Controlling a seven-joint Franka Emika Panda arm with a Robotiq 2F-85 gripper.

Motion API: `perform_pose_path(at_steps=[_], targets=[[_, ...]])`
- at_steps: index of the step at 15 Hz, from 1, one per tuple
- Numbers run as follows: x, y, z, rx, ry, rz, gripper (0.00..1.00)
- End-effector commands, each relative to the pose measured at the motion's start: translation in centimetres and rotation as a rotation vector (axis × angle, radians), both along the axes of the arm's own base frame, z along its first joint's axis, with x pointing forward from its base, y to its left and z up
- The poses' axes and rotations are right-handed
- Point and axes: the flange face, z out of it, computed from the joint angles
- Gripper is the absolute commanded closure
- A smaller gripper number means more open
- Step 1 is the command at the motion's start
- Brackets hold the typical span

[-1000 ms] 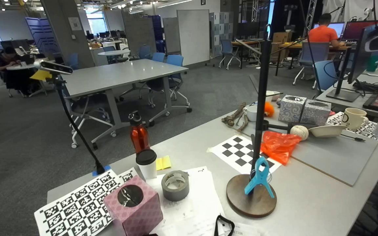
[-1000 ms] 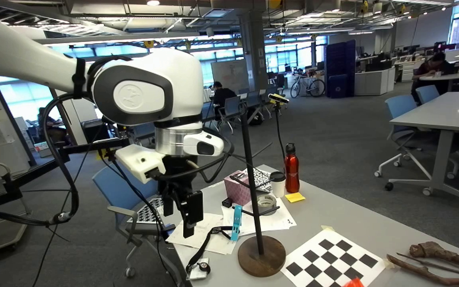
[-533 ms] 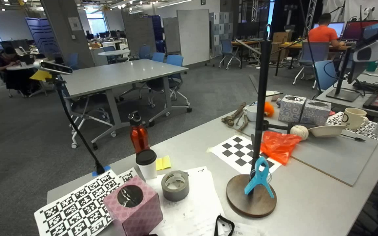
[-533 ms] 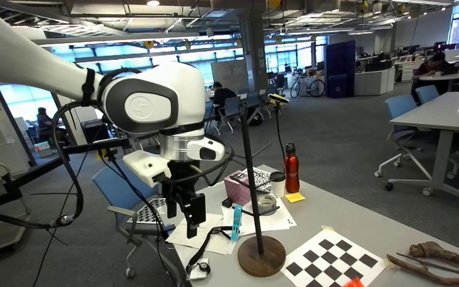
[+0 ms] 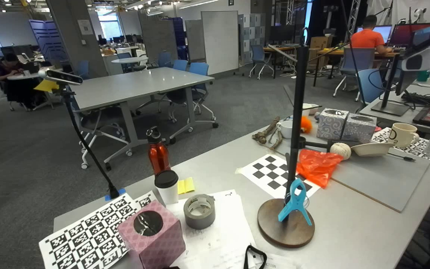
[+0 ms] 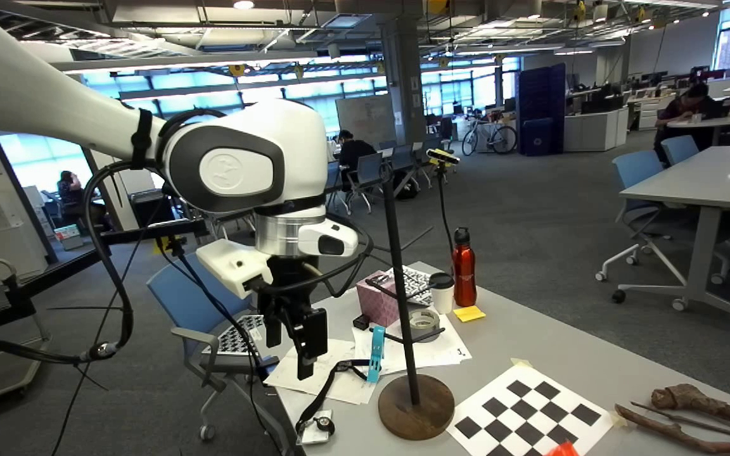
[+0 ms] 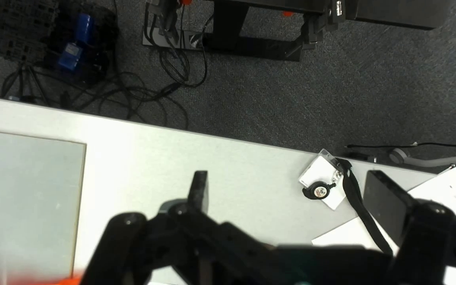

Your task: Remove the blue peg from the hanger and put it on the table

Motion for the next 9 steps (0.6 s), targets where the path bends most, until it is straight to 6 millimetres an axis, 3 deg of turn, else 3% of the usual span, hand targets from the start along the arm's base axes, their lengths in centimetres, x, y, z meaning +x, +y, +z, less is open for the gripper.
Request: perform_pose_path(at_steps=[1, 9], targets=[[0.7, 0.5, -1.4, 0.016, -0.018, 0.003, 0.0], [2.3, 1.1, -5.6, 0.084, -0.141, 0.006, 0.0]])
